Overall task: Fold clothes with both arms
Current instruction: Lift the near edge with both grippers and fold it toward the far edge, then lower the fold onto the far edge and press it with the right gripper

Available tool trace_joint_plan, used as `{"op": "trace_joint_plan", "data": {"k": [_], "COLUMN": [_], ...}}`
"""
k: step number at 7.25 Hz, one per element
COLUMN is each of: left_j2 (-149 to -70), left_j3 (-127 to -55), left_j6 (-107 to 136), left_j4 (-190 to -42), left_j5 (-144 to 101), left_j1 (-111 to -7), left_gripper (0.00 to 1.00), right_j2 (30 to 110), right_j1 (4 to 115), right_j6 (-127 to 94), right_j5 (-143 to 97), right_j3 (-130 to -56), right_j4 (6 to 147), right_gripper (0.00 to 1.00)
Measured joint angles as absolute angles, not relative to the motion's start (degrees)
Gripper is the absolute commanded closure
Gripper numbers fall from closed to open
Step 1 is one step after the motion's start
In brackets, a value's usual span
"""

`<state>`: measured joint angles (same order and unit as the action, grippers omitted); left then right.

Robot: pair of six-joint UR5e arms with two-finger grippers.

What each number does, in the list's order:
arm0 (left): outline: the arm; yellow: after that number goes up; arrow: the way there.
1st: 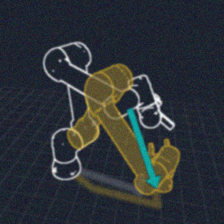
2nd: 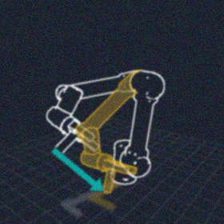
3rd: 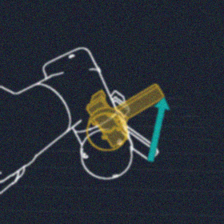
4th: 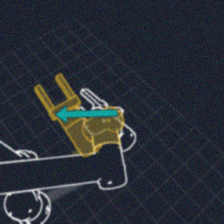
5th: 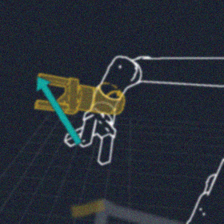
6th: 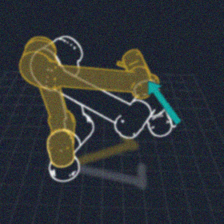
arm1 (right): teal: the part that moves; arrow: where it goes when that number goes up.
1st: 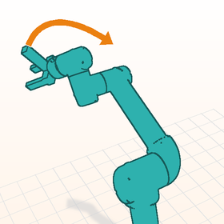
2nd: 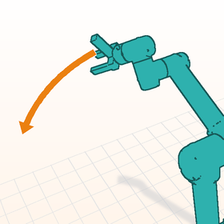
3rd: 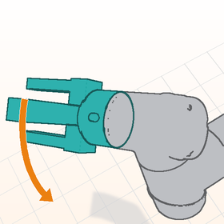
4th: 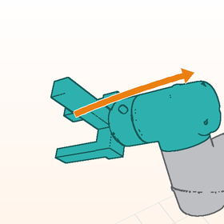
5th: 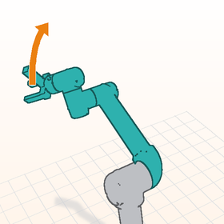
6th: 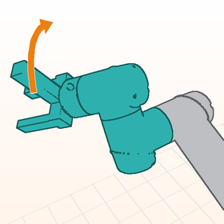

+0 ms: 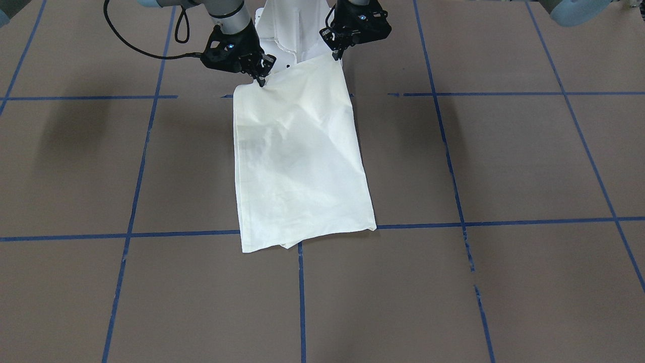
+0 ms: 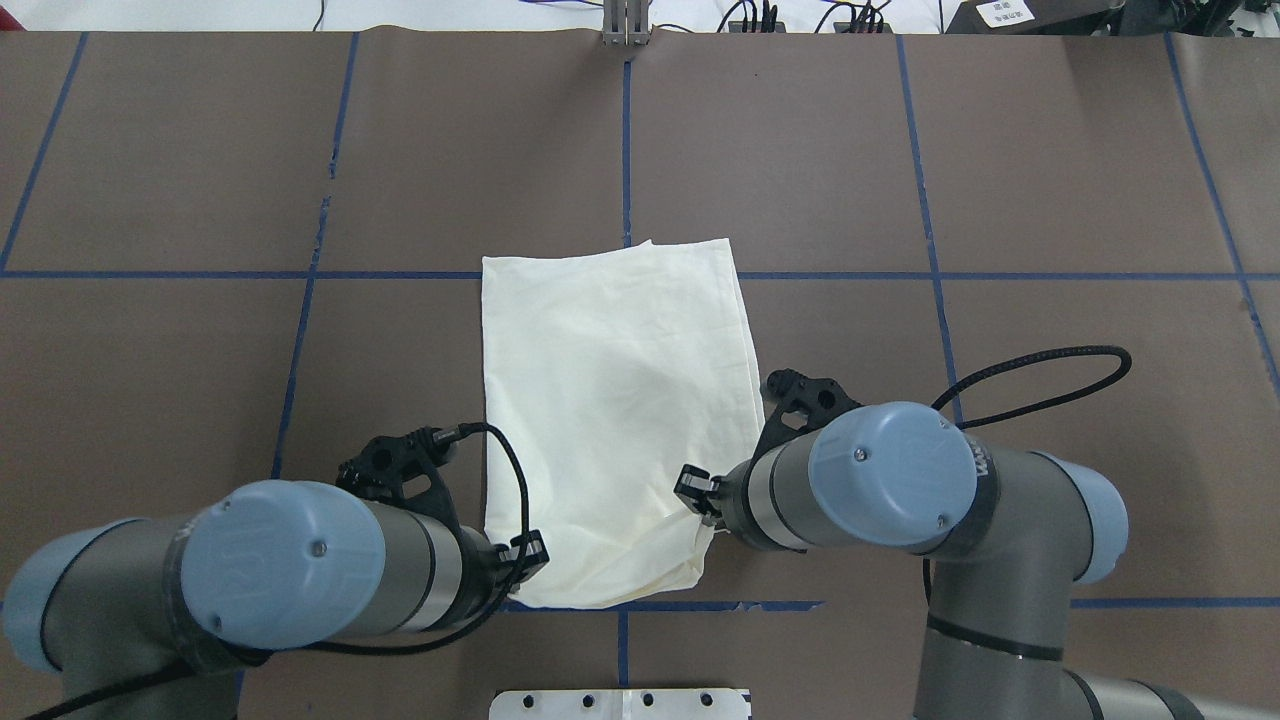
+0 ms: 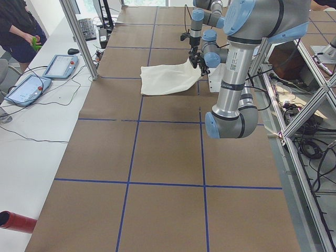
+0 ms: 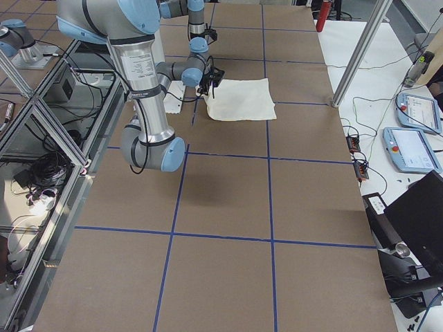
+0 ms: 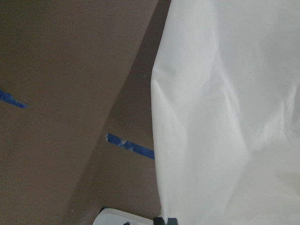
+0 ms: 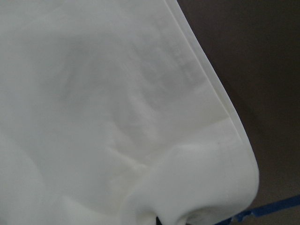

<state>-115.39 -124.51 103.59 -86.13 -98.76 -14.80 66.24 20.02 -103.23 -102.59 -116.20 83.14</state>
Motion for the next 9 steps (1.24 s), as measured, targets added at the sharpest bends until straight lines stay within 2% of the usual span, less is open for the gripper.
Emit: {"op": "trace_joint_plan", "data": {"k": [3, 6, 7, 8, 9], "left_j2": [-119.9, -125.1, -126.7, -128.1, -129.3], "left_j3": [-116.5, -102.6, -97.0, -91.0, -85.6], "left_j6": [98.1, 95.0, 93.8, 92.8, 92.3], "left_j4": [-89.5, -96.9, -100.5, -104.7, -108.4], "left_j5": [-102.7, -104.8, -104.8, -104.7, -104.6], "left_j1": [-25.8, -33.7, -35.8, -37.8, -39.5], "left_gripper": [1.0, 1.0, 1.0, 0.96, 0.57], "right_j2": [60.8, 50.9, 47.5, 44.8, 43.3], "right_j1": [29.7, 36.1, 37.4, 38.4, 39.5], "right_j6": [-101.8, -101.2, -100.7, -99.6, -97.4], "right_j5": [-109.1, -112.6, -112.9, -113.2, -113.4], "right_j3": [-106.1, -89.4, -82.8, -77.0, -72.8], "right_j4": [78.2, 73.0, 71.6, 70.2, 69.1], "right_gripper": [1.0, 1.0, 0.32, 0.0, 0.0]}}
